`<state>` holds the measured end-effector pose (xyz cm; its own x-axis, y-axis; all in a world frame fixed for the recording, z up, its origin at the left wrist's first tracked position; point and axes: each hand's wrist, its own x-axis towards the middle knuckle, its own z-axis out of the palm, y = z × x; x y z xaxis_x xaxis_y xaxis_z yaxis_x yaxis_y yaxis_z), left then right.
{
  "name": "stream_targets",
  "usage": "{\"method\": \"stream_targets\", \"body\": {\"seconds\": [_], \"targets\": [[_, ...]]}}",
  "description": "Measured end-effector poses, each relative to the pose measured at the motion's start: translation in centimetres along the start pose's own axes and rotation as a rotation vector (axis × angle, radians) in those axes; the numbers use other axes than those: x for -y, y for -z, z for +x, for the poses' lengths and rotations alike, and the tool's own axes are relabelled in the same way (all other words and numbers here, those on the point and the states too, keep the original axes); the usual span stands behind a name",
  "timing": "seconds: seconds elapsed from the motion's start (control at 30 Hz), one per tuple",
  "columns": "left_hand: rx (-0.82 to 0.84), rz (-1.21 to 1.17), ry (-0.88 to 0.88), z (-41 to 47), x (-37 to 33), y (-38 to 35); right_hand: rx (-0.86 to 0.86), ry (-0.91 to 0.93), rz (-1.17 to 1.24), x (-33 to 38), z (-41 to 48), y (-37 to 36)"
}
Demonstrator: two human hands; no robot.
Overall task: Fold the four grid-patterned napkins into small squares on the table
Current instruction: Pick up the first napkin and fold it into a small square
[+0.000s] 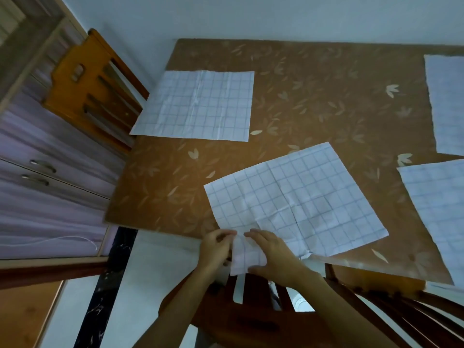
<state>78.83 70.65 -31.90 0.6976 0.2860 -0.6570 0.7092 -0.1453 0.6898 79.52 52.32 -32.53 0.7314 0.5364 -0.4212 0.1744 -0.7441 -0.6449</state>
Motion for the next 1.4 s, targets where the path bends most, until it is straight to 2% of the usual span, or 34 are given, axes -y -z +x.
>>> {"method": "stream_targets", "body": {"seconds": [0.1,0.23,0.3,0.43,0.57,0.63,0.73,0.87,0.93,1.07,1.17,1.4], "targets": [[0.122,-0.071,-0.051,-1.4,-2.8,-0.2,-0.051,0.009,-0.001,0.8,-0.4,0.0],[0.275,-0.101,-0.16,-3.2,-5.7,-0.8,-0.438,-0.023,0.042,0.2,-0.5,-0.1],[0.283,-0.018,-0.268,-3.2,-6.4,-1.2,-0.522,-0.037,0.104,-0.7,-1.1,0.8],[0.148,0.293,-0.574,-1.4,-6.8,-2.1,-0.598,-0.054,0.24,-1.9,-3.5,3.5],[-0.081,0.557,-0.745,1.1,-8.1,-3.4,-0.635,-0.131,0.616,-2.0,-6.8,6.2],[-0.058,0.662,-0.726,2.4,-9.3,-3.6,-0.631,-0.177,0.734,-2.5,-8.4,6.9],[0.171,0.744,-0.626,3.8,-10.7,-3.2,-0.633,-0.209,0.816,-3.3,-10.3,7.3],[0.387,0.472,-0.268,3.8,-12.2,-2.9,-0.745,-0.225,0.888,-3.9,-11.9,8.0],[0.442,0.415,-0.191,3.8,-12.5,-2.7,-0.795,-0.212,0.935,-4.2,-12.4,8.6],[0.504,0.423,-0.193,3.0,-13.0,-2.8,-0.865,-0.165,0.99,-4.6,-12.7,10.0],[0.519,0.343,-0.282,2.2,-14.5,-2.0,-0.883,-0.13,0.958,-4.1,-12.7,11.9],[0.279,0.232,-0.578,-0.9,-22.1,2.1,-0.882,-0.021,0.686,-2.4,-12.6,18.7]]}}
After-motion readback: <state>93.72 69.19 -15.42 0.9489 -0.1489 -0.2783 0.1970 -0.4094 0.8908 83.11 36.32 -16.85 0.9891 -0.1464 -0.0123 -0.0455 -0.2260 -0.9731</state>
